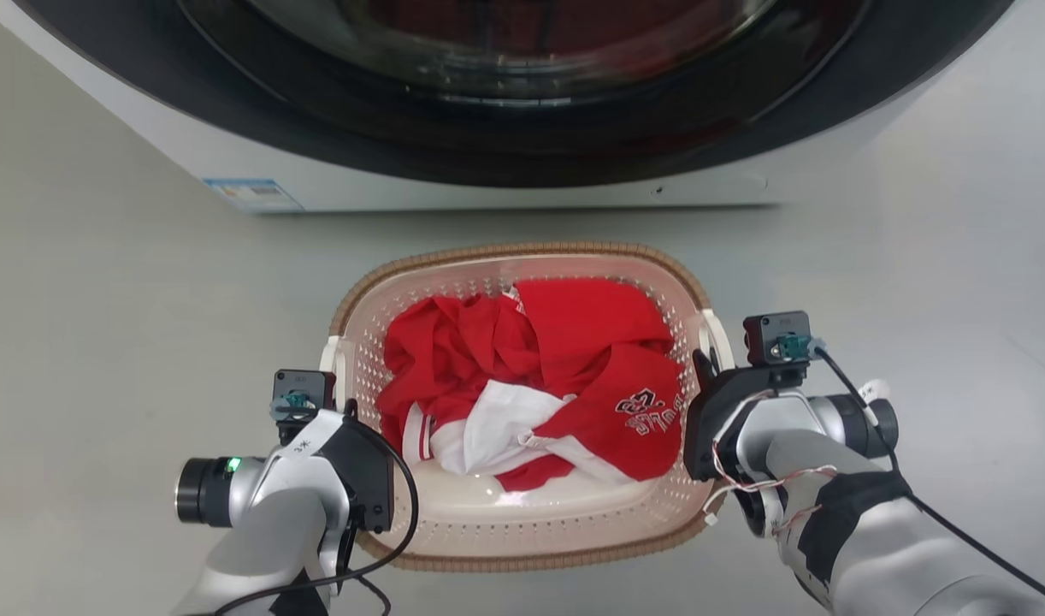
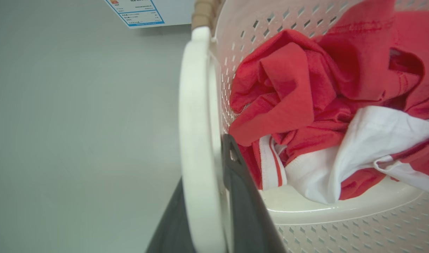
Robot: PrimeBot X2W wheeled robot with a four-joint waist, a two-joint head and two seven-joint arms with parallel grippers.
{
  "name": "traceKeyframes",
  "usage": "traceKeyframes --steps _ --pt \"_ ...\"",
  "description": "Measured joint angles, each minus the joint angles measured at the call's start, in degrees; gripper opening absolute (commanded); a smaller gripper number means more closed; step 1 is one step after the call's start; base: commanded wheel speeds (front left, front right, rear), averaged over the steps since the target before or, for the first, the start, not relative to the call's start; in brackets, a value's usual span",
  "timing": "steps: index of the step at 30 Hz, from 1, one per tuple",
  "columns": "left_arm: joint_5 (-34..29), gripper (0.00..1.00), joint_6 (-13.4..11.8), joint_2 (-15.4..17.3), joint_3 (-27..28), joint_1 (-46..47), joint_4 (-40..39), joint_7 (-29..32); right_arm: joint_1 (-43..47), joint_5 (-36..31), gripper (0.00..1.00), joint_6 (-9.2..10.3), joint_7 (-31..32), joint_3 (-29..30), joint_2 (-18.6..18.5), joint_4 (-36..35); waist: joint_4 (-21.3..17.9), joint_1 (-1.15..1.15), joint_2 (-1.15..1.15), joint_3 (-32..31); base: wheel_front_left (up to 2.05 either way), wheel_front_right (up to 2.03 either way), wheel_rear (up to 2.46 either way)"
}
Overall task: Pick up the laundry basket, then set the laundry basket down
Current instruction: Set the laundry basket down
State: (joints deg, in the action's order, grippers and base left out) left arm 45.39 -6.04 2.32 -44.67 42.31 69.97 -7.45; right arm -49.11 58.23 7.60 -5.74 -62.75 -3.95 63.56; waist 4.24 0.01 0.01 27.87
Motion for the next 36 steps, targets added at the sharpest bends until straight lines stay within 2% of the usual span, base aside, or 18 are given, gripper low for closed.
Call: traceKeyframes --steps 19,36 --pt "-0.53 0.0 -1.04 0.3 0.69 8.97 -1.43 -2.74 -9.13 -1.31 0.0 0.01 -3.68 0.38 -0.71 1.1 -0.22 0.0 0.0 16.34 0.0 0.0 0.0" --pt "-1.21 0.0 -1.11 0.41 1.15 13.01 -0.51 -4.83 -13.86 -1.74 0.0 0.02 -5.01 0.27 -0.91 1.05 -0.1 -0.02 -0.01 20.82 0.0 0.0 0.0"
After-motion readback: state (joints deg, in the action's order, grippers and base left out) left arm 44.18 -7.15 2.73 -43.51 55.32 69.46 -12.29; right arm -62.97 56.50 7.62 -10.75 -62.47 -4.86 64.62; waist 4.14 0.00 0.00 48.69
